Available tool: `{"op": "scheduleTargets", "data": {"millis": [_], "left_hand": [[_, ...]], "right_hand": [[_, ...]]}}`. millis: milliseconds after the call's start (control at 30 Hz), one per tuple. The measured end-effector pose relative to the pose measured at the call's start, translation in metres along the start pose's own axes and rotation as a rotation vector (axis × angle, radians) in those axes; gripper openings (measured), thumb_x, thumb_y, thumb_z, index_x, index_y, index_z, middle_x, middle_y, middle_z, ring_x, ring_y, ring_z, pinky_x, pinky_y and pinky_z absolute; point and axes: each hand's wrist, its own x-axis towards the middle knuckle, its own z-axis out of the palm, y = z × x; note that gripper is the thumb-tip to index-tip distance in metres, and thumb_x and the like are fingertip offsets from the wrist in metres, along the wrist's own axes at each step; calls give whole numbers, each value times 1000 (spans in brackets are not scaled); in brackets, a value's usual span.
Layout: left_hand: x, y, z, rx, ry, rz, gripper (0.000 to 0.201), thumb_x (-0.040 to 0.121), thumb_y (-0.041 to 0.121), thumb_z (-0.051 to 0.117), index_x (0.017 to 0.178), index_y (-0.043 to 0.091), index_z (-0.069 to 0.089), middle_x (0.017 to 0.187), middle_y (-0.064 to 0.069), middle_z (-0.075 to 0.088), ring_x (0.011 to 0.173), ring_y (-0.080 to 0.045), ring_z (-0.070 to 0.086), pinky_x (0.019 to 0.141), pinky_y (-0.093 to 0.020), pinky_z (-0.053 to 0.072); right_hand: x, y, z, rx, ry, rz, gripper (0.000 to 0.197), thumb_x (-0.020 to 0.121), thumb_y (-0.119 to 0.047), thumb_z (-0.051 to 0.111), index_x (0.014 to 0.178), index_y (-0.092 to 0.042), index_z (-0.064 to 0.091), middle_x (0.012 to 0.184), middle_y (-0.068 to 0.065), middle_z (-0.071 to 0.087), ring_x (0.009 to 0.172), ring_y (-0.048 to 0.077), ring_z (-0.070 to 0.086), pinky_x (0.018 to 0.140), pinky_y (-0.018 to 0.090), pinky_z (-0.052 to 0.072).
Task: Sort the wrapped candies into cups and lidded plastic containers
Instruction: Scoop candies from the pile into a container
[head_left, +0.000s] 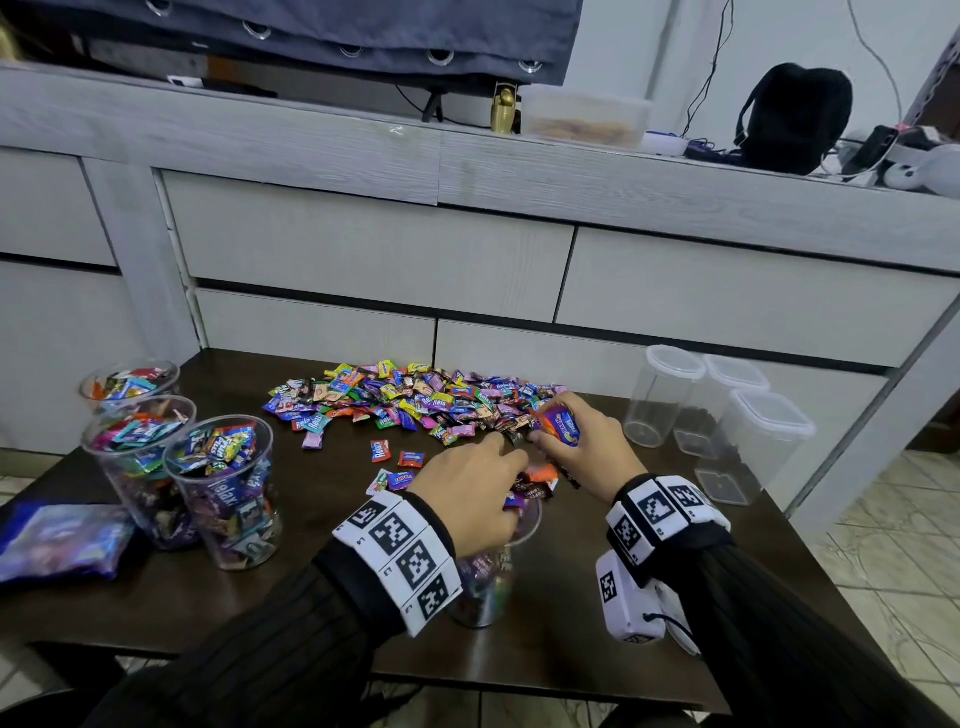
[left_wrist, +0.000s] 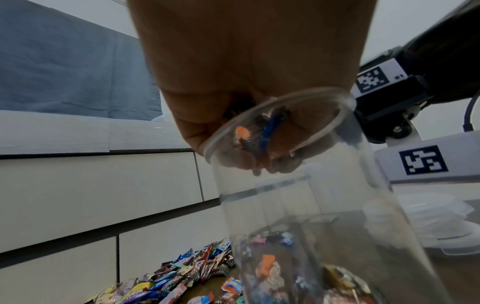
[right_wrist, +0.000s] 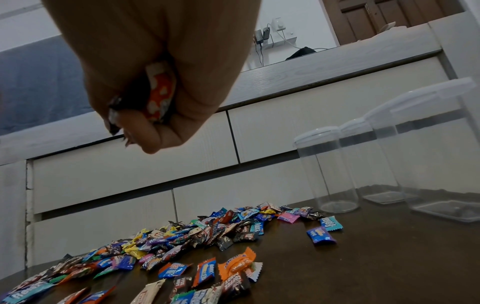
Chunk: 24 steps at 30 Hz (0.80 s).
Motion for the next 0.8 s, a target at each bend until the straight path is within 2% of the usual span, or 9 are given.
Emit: {"op": "scheduleTargets", "data": {"millis": [67, 167, 267, 333, 433, 500, 633, 733, 800], "left_hand": [[1, 2, -2, 2, -31, -15, 50, 88, 26, 58, 134, 16, 43, 122, -10, 44, 106, -32, 56, 74, -36, 41], [4, 1, -3, 17, -69, -32, 46, 87, 15, 62, 129, 15, 44, 121, -10, 43, 106, -32, 55, 75, -38, 43], [7, 0, -3, 62, -80, -38, 46, 86, 3, 62, 127, 14, 44, 121, -11, 44, 107, -33, 56, 70, -37, 40], [8, 0, -3, 82, -81, -47, 47, 87, 2, 61, 129, 15, 44, 123, -11, 45, 109, -33, 56, 70, -36, 38], [9, 2, -3, 68, -87, -49, 38, 93, 20, 59, 128, 15, 46, 124, -10, 51, 112, -32, 55, 73, -36, 38], [8, 2, -1, 54, -72, -32, 35, 95, 33, 55, 125, 15, 49, 121, -11, 56, 111, -31, 55, 77, -38, 43], [4, 1, 2, 13, -36, -5, 38, 96, 42, 49, 123, 16, 53, 118, -8, 53, 110, -28, 54, 89, -42, 49], [-4, -2, 8, -177, 202, 39, 34, 89, 54, 49, 102, 23, 57, 100, 5, 49, 106, -17, 51, 87, -33, 45], [-12, -7, 15, -319, 384, 59, 41, 80, 67, 49, 98, 31, 51, 99, 12, 43, 103, -9, 45, 88, -28, 40]], "right_hand": [[0, 1, 0, -5, -1, -1, 27, 87, -28, 68, 107, -15, 55, 88, 1, 66, 80, 18, 65, 70, 24, 52], [0, 2, 1, -12, -9, 2, 27, 87, -28, 67, 108, -16, 54, 88, -3, 64, 78, 12, 63, 62, 8, 45], [2, 2, 2, -12, -20, 13, 29, 87, -28, 67, 110, -16, 53, 91, -3, 63, 80, 11, 62, 61, 6, 44], [3, 1, 3, -15, -16, 10, 30, 87, -28, 67, 112, -16, 54, 91, -3, 62, 81, 12, 62, 63, 7, 44], [3, 1, 4, -18, -4, -3, 31, 87, -27, 67, 112, -15, 54, 89, -5, 61, 77, 9, 60, 61, 6, 44], [2, 2, 4, -12, -1, -5, 30, 87, -27, 67, 111, -15, 54, 88, -6, 60, 75, 6, 58, 60, 5, 44], [1, 3, 3, 12, 3, -4, 28, 87, -27, 68, 109, -17, 55, 85, -9, 60, 74, 5, 60, 60, 6, 45], [0, 1, 0, 51, 33, -7, 25, 86, -27, 68, 106, -19, 55, 83, -10, 60, 73, 3, 61, 59, 7, 46], [0, -4, -4, 78, 82, -15, 22, 86, -27, 69, 102, -23, 55, 83, -10, 61, 71, -1, 59, 59, 7, 45]]}}
